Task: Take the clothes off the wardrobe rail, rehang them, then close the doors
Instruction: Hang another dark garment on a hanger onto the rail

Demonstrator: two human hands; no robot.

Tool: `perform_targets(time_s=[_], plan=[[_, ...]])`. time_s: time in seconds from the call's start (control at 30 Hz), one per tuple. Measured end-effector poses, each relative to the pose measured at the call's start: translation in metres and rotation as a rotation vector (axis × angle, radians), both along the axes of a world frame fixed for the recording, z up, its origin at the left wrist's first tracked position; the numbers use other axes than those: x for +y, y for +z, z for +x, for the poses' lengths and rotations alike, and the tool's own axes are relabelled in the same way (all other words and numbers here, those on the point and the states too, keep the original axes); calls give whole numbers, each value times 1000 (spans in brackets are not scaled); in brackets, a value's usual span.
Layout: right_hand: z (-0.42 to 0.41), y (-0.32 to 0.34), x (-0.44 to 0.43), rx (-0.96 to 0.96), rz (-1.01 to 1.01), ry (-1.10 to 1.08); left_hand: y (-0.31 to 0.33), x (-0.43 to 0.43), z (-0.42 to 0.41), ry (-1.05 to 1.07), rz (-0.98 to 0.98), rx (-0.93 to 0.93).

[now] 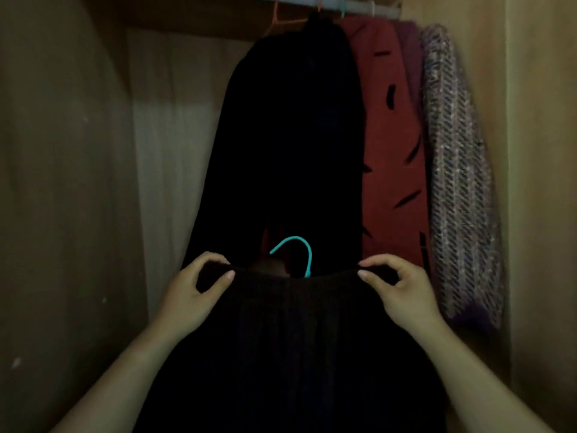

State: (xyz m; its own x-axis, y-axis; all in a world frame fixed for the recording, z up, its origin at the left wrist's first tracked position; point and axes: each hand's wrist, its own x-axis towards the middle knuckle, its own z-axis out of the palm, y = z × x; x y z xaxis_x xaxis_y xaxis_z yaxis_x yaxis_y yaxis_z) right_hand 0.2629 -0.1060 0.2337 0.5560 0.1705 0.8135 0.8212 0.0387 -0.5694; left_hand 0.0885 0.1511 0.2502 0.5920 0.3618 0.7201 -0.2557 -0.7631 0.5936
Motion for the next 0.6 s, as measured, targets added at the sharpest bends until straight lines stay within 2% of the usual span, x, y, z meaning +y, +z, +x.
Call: perform_targets(time_s=[0.13,0.23,0.3,0.43,0.5,0.6], plan=[[8,-2,38,-17,50,7,-5,39,14,102,87,22],[10,-7,53,13,60,48,-17,43,26,110,157,107],[15,-15,60,38,24,79,-23,38,39,86,172,140],[17,-33,71,50,-29,118,-26,17,69,-60,57,68],[20,-41,72,54,-53,123,-26,16,77,-49,122,114],[35,-46,66,2,-183,102,-12,21,84,-40,111,101]])
